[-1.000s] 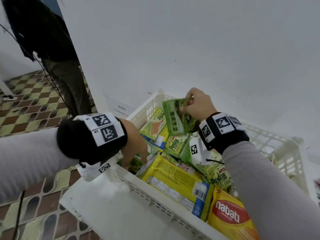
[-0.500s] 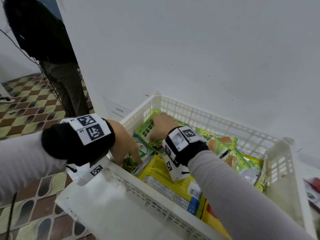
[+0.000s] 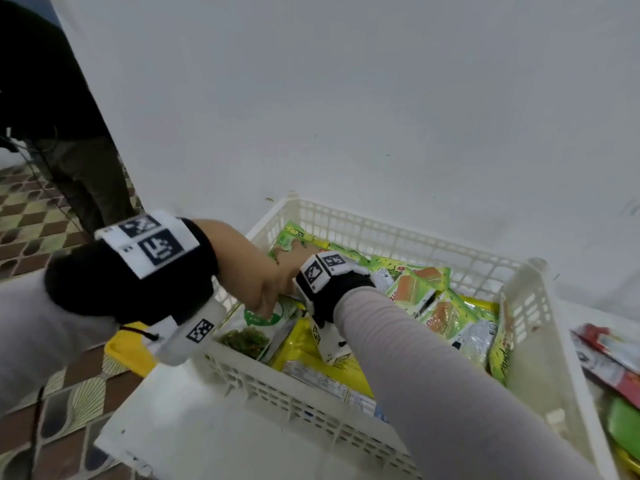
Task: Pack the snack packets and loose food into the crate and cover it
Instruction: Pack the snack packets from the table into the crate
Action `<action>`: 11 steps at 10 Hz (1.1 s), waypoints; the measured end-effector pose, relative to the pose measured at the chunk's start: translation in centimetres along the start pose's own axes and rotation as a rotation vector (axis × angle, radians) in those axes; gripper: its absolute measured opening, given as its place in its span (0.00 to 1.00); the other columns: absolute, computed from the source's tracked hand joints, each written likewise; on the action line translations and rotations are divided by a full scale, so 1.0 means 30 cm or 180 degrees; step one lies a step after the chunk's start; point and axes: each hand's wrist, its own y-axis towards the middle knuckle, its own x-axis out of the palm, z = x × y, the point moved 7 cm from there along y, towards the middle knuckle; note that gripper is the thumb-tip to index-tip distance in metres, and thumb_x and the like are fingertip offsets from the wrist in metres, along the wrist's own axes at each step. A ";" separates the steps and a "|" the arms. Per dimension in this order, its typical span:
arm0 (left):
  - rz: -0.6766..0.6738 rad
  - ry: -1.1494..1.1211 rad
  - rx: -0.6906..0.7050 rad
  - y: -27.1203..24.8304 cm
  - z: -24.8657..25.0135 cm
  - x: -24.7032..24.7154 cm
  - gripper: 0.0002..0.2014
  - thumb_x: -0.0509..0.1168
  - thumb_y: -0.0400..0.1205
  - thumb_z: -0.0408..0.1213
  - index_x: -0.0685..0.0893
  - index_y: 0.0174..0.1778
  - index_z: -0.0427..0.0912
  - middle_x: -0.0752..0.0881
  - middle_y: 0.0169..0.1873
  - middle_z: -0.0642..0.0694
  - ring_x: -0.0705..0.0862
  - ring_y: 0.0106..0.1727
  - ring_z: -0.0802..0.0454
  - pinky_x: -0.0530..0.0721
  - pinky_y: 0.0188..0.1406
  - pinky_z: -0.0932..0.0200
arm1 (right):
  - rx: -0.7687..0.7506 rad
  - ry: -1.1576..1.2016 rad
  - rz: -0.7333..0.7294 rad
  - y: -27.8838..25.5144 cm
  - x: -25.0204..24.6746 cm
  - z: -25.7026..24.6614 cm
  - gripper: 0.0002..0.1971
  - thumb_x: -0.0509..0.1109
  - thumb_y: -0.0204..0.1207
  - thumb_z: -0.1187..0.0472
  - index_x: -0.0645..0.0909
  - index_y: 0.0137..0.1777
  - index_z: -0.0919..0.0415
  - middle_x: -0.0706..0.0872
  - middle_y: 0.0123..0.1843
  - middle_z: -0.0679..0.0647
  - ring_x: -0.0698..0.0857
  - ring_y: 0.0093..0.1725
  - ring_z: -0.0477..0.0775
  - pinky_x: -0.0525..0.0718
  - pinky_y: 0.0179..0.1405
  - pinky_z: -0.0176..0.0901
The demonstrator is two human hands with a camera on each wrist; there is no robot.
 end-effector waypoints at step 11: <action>0.1989 -0.1691 0.0397 0.429 0.181 -0.271 0.21 0.78 0.68 0.44 0.80 0.52 0.43 0.79 0.42 0.51 0.81 0.46 0.51 0.79 0.44 0.57 | 0.1912 0.1579 0.0638 -0.457 -0.025 0.641 0.29 0.80 0.66 0.55 0.72 0.63 0.61 0.79 0.63 0.59 0.78 0.63 0.59 0.79 0.57 0.46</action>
